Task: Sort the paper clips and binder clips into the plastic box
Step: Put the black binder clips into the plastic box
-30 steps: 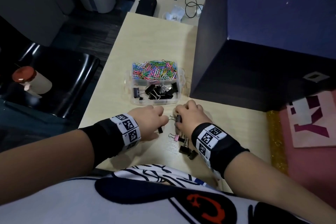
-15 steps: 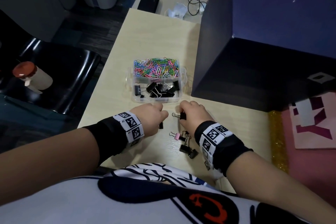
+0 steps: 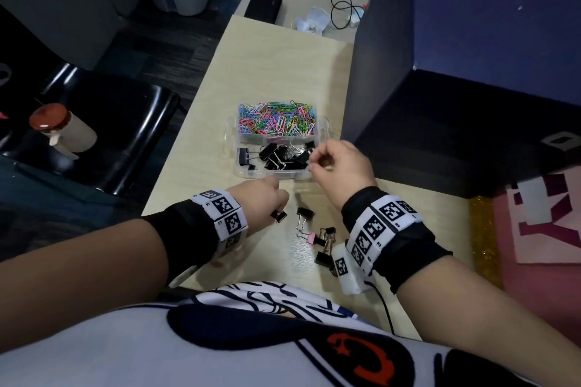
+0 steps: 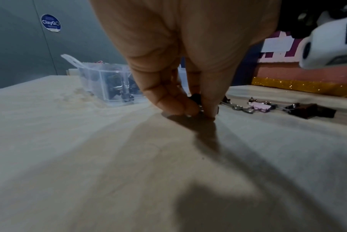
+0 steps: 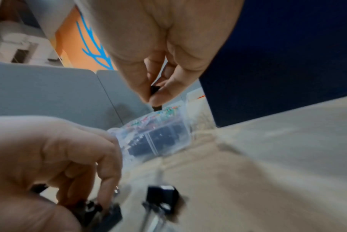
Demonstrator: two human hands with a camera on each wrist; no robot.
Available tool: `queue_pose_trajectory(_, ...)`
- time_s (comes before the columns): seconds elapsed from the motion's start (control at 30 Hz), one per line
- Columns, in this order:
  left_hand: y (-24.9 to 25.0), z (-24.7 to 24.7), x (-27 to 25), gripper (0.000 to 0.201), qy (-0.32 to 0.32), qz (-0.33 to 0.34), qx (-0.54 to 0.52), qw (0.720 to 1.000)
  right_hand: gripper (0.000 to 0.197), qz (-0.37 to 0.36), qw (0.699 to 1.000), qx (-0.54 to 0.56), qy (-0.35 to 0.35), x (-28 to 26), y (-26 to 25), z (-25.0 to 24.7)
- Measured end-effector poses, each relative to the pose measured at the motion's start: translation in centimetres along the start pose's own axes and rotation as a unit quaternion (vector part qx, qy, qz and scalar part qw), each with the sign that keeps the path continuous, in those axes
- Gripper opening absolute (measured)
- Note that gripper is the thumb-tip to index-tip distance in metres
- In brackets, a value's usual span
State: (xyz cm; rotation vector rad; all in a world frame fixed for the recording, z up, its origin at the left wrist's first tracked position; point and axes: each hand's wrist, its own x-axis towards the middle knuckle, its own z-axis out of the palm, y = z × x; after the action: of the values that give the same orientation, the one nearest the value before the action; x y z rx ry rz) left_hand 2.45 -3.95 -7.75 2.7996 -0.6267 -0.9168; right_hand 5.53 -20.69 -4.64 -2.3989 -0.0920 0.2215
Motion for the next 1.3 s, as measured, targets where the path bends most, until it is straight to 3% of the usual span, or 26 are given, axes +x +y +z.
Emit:
queue_pose_trajectory(0.07,0.0,-0.6,-0.1,0.023,0.029,0.010,-0.007,1.000,0.012,-0.020,0.999,0.018,0.021,0.2,-0.6,0.0)
queue_pose_trajectory(0.17,-0.7,-2.5,-0.4,0.026,0.140,0.015,-0.059,0.988,0.014,-0.012,0.999,-0.034,0.004,0.0,-0.4,-0.1)
queue_pose_trajectory(0.3,-2.4,-4.9,-0.5,0.029,0.258,-0.016,-0.085,0.962,0.023,-0.008,0.969,-0.172,-0.178,-1.1,0.8,0.7)
queue_pose_trajectory(0.37,-2.7,-5.4,-0.7,0.033,0.262,-0.043,-0.078,0.961,0.038,-0.025,0.943,-0.216,-0.252,-2.0,1.2,1.6)
queue_pose_trajectory(0.43,-2.4,-4.9,-1.0,0.036,0.242,-0.041,-0.047,0.968,0.043,-0.041,0.930,-0.239,-0.277,-2.7,1.6,2.6)
queue_pose_trajectory(0.57,-0.6,-2.0,-1.2,0.034,0.111,0.007,0.056,0.992,0.039,-0.051,0.931,-0.253,-0.259,-3.1,2.4,3.1)
queue_pose_trajectory(0.67,0.0,0.3,-0.6,0.037,0.022,0.023,0.106,0.994,0.029,-0.021,0.931,-0.260,-0.256,-2.8,3.3,3.2)
queue_pose_trajectory(0.8,0.2,1.1,-0.1,0.024,0.020,0.013,0.112,0.993,0.014,-0.007,0.931,-0.270,-0.247,-2.9,3.4,3.1)
queue_pose_trajectory(0.97,0.8,1.4,-0.1,0.024,0.004,-0.011,0.124,0.992,0.018,0.025,0.959,-0.204,-0.193,-3.3,2.7,2.2)
queue_pose_trajectory(1.07,0.9,1.0,-0.6,0.027,0.030,-0.025,0.122,0.992,0.016,-0.001,0.980,-0.156,-0.122,-3.2,1.8,1.6)
queue_pose_trajectory(1.2,-0.2,-1.2,-1.3,0.028,0.147,-0.020,0.039,0.988,0.023,-0.036,0.999,-0.036,-0.020,-2.0,-0.5,0.4)
queue_pose_trajectory(1.3,-2.0,-3.4,-1.1,0.033,0.226,-0.063,-0.024,0.972,0.039,-0.008,0.998,-0.053,-0.037,-1.4,-1.3,-0.5)
